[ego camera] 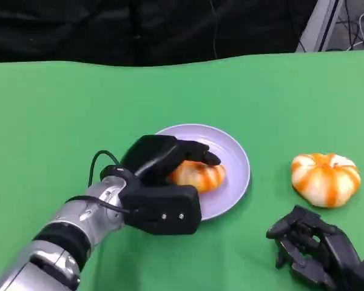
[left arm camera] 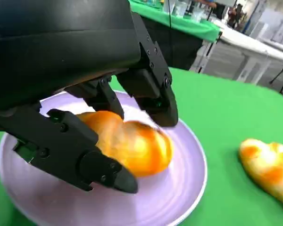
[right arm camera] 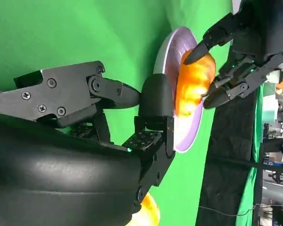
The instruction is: Grasp the bread from the table and place it into the plate.
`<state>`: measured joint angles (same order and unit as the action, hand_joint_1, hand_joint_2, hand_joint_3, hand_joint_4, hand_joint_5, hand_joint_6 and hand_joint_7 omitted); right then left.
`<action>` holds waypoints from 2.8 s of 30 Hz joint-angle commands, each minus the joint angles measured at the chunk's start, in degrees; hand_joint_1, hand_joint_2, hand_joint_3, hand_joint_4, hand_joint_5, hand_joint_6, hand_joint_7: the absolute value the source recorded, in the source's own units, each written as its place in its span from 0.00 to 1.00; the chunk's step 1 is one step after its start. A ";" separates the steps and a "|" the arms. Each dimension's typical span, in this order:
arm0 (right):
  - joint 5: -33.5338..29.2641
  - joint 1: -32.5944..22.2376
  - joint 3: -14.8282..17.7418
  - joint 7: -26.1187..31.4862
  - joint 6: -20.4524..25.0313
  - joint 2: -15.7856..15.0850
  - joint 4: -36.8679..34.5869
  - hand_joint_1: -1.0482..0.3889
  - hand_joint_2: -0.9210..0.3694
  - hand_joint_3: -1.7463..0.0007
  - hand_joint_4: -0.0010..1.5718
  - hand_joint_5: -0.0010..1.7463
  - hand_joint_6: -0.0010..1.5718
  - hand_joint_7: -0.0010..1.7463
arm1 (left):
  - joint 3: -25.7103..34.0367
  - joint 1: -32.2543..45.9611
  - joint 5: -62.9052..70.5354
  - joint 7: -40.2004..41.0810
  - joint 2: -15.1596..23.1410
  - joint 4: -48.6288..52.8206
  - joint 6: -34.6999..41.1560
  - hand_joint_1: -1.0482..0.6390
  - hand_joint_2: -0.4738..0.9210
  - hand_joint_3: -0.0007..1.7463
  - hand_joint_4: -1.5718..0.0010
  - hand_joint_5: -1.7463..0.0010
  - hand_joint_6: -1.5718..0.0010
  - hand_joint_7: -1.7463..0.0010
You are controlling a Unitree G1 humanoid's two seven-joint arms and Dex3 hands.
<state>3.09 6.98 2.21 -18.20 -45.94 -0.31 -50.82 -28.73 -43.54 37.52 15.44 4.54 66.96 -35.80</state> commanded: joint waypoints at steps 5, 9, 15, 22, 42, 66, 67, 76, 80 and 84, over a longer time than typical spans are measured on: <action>0.21 -1.03 -0.12 0.02 1.26 -0.75 0.30 0.54 0.00 0.72 0.40 1.00 0.41 0.75 | 0.22 -1.98 -0.65 -8.20 3.61 -3.85 3.03 0.08 1.00 0.43 0.87 1.00 0.87 1.00; 0.30 -1.02 -0.11 -0.06 1.30 -0.76 0.33 0.54 0.00 0.72 0.40 1.00 0.41 0.75 | 0.78 -1.48 -1.52 -10.63 4.54 -5.86 3.53 0.05 1.00 0.46 0.89 1.00 0.88 1.00; 0.35 -1.00 -0.11 -0.11 1.40 -0.77 0.41 0.55 0.00 0.71 0.39 0.99 0.41 0.75 | 1.38 -0.79 -2.78 -13.07 5.28 -7.94 4.07 0.00 1.00 0.46 0.92 1.00 0.89 1.00; 0.71 -0.77 0.02 -0.70 1.33 -0.89 0.05 0.55 0.00 0.71 0.39 0.99 0.40 0.74 | 5.22 1.55 -7.78 -14.95 6.46 -10.41 0.95 0.00 1.00 0.46 0.92 1.00 0.89 1.00; 0.66 0.54 0.93 -1.14 0.40 -1.50 -2.33 0.53 0.00 0.73 0.41 1.00 0.41 0.75 | 20.33 16.17 -32.99 -26.46 4.58 -17.24 -13.85 0.07 1.00 0.37 0.78 0.97 0.81 0.98; 0.86 0.81 1.45 -1.99 0.76 -1.71 -2.71 0.53 0.00 0.73 0.39 1.00 0.41 0.74 | 32.61 28.35 -57.67 -49.87 2.47 -25.54 -12.27 0.18 1.00 0.28 0.66 0.98 0.75 0.99; 0.85 0.81 1.47 -2.00 0.77 -1.70 -2.70 0.53 0.00 0.73 0.39 1.00 0.41 0.74 | 32.81 28.38 -57.63 -50.06 2.39 -25.63 -12.15 0.18 1.00 0.28 0.66 0.98 0.75 0.99; 1.00 0.97 1.71 -2.39 0.53 -1.58 -3.08 0.53 0.00 0.73 0.40 1.00 0.41 0.74 | 36.01 33.97 -60.18 -53.32 2.29 -27.30 -11.23 0.18 1.00 0.28 0.65 0.98 0.74 0.99; 0.89 0.95 1.68 -2.34 0.75 -1.61 -3.00 0.53 0.00 0.73 0.40 1.00 0.41 0.74 | 38.29 36.05 -62.60 -55.48 2.34 -27.13 -10.22 0.17 1.00 0.27 0.64 0.98 0.73 0.99; 0.80 0.89 1.70 -2.31 0.84 -1.69 -2.82 0.52 0.00 0.73 0.40 1.00 0.41 0.74 | 39.94 37.03 -64.04 -57.12 2.21 -27.19 -9.32 0.18 1.00 0.26 0.64 0.98 0.73 0.99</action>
<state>3.60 8.57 3.70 -20.57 -45.82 -1.06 -53.24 9.78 -7.31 -25.23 -40.44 6.19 40.13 -45.83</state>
